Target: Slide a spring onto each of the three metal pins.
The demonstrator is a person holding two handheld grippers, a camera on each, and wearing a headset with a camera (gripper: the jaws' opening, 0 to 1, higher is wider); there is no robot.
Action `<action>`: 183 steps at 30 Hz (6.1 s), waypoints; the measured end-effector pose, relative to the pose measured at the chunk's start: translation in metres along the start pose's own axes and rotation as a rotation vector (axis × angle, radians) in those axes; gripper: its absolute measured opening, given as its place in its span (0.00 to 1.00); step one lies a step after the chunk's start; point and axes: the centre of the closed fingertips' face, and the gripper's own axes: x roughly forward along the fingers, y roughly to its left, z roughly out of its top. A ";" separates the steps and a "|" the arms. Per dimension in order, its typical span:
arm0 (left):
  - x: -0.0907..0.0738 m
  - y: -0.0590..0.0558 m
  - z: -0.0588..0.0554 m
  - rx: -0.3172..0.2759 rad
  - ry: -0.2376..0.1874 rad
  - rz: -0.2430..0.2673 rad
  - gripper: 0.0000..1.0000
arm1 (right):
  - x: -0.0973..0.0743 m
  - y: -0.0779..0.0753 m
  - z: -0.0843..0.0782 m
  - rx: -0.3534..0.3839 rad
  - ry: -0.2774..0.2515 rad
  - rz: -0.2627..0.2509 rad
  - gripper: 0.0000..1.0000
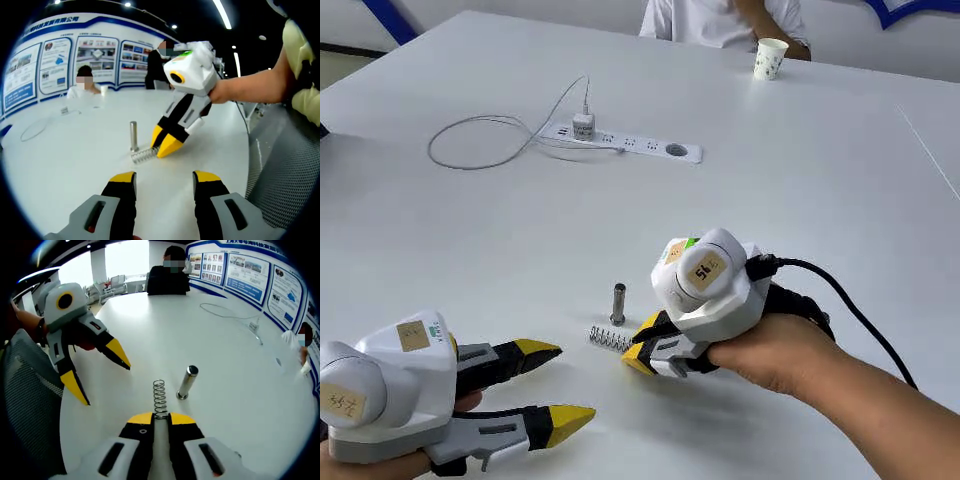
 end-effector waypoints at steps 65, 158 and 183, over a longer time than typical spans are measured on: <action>0.002 0.000 0.007 0.008 -0.026 -0.005 0.46 | -0.048 -0.003 0.036 -0.042 -0.029 -0.039 0.12; -0.004 0.006 0.007 -0.028 -0.060 0.019 0.46 | -0.061 -0.026 0.086 -0.088 -0.045 -0.062 0.12; -0.006 0.010 0.004 -0.031 -0.058 0.025 0.46 | -0.055 -0.025 0.085 -0.084 -0.037 -0.049 0.12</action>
